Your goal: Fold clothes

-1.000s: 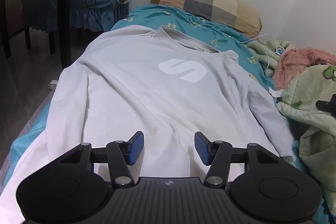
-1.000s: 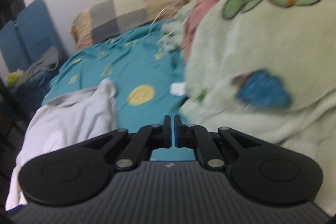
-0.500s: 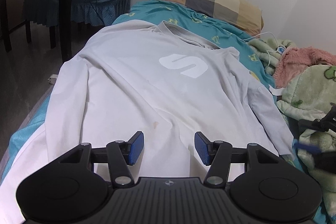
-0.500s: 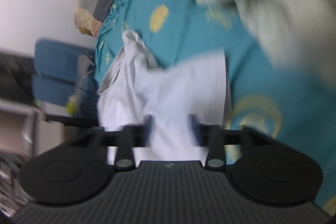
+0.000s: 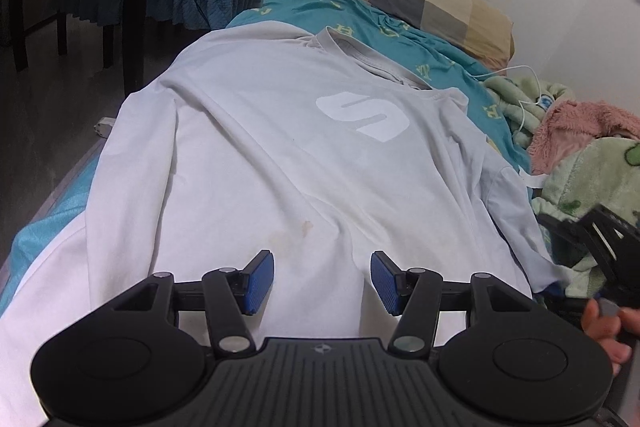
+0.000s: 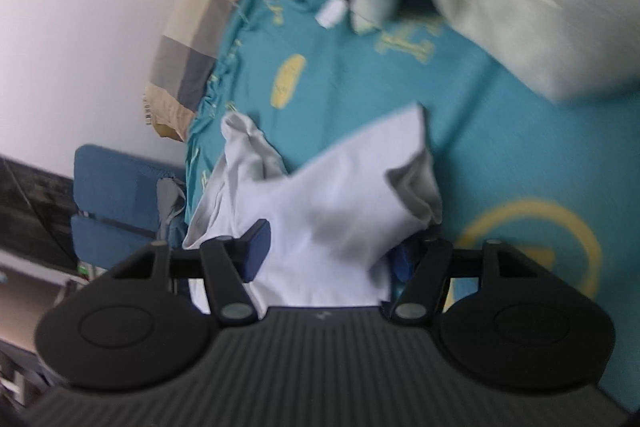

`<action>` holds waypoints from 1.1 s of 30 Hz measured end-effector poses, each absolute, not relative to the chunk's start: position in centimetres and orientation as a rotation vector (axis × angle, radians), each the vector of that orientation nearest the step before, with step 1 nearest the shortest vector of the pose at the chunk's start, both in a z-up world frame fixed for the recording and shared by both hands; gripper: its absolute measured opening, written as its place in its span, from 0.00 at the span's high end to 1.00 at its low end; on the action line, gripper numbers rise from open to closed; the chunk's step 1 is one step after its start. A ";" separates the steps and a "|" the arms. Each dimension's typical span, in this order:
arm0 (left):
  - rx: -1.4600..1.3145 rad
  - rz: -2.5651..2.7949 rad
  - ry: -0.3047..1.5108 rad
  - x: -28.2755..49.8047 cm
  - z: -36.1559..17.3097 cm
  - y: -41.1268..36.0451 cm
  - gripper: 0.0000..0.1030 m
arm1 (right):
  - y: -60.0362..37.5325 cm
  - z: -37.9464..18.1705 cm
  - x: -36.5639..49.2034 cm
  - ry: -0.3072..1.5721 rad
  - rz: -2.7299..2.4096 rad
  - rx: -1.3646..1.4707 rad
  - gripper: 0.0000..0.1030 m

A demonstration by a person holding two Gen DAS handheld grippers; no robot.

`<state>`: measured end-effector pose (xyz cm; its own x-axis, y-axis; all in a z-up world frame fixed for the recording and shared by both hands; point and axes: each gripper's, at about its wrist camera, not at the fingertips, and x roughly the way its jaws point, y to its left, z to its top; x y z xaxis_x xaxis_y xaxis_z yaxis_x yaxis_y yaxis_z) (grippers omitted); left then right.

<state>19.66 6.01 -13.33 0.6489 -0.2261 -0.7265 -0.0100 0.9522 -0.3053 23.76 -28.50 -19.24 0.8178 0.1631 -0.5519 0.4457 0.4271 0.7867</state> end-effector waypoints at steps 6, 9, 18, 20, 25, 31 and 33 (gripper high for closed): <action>-0.300 -0.133 0.862 19.9 -13.7 5.9 0.45 | -28.2 -17.7 27.9 0.566 -0.241 0.877 0.88; -0.305 -0.134 0.872 20.0 -14.2 6.0 0.45 | -29.6 -16.0 29.6 0.528 -0.243 0.813 0.92; -0.248 -0.138 0.867 20.2 -14.5 5.3 0.45 | -35.2 -9.6 32.2 0.368 -0.380 0.382 0.92; -0.249 -0.132 0.867 20.4 -14.5 5.4 0.45 | -33.5 -9.5 32.2 0.360 -0.358 0.312 0.92; -0.242 -0.101 0.847 20.6 -14.1 6.0 0.45 | -29.4 -9.2 32.1 0.339 -0.302 0.137 0.90; -0.241 -0.048 0.782 20.8 -12.4 7.6 0.45 | -19.4 -9.7 31.5 0.348 -0.088 -0.101 0.90; -0.249 -0.031 0.760 20.8 -11.8 8.2 0.45 | -16.7 -11.2 31.0 0.404 -0.013 -0.129 0.89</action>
